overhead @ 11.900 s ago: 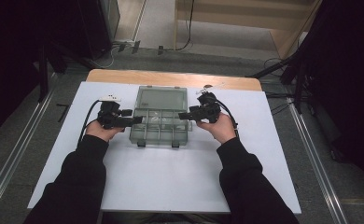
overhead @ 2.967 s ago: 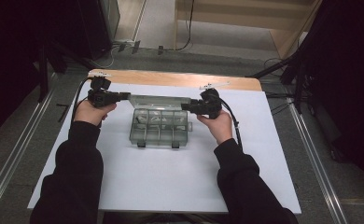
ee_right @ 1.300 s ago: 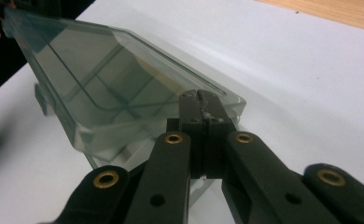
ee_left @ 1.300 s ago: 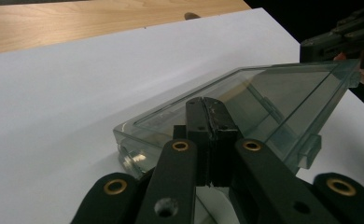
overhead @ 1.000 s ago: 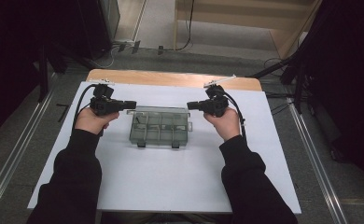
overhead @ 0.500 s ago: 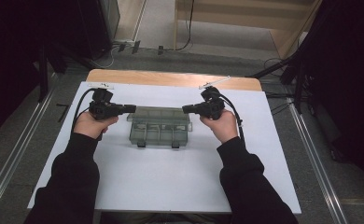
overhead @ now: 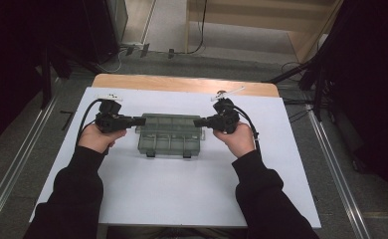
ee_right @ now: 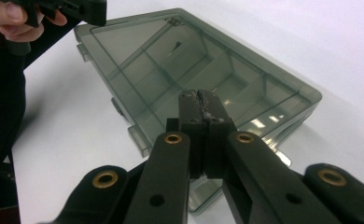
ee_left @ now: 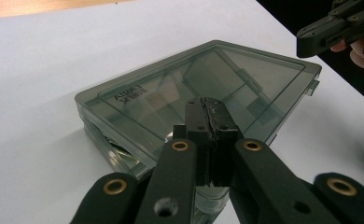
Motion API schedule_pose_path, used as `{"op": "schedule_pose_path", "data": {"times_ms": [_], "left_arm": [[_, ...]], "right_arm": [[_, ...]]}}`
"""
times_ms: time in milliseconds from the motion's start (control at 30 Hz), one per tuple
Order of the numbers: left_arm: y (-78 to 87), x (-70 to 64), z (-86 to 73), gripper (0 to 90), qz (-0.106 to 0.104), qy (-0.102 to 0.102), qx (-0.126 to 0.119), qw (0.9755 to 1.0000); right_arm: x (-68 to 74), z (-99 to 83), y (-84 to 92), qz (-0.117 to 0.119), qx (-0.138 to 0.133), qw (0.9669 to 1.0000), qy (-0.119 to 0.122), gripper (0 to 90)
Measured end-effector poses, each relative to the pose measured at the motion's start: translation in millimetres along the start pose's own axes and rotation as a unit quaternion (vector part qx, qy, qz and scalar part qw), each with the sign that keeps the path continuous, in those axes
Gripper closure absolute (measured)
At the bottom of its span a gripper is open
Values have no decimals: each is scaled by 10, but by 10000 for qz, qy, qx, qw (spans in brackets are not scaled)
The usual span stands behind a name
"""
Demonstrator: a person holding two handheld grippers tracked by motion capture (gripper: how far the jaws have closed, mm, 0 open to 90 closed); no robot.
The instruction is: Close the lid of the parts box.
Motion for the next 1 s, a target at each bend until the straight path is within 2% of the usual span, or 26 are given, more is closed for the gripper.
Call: {"op": "schedule_pose_path", "data": {"times_ms": [567, 1000], "left_arm": [[48, -87, -93, 893, 24, -130, -47, 9999], [16, -103, -182, 893, 13, -198, 54, 9998]], "right_arm": [[111, -132, 11, 20, 131, 9999, 36, 900], [152, -202, 57, -55, 125, 9999, 59, 900]]}}
Point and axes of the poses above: each handheld gripper's, and its own axes: y roughly backward along the jaws, z roughly out of its top, x roughly to its left, the point moved 3 cm from there along -y, roughly forward along the jaws, and after that the axes turned 10 degrees about y, right-handed, at the moved point
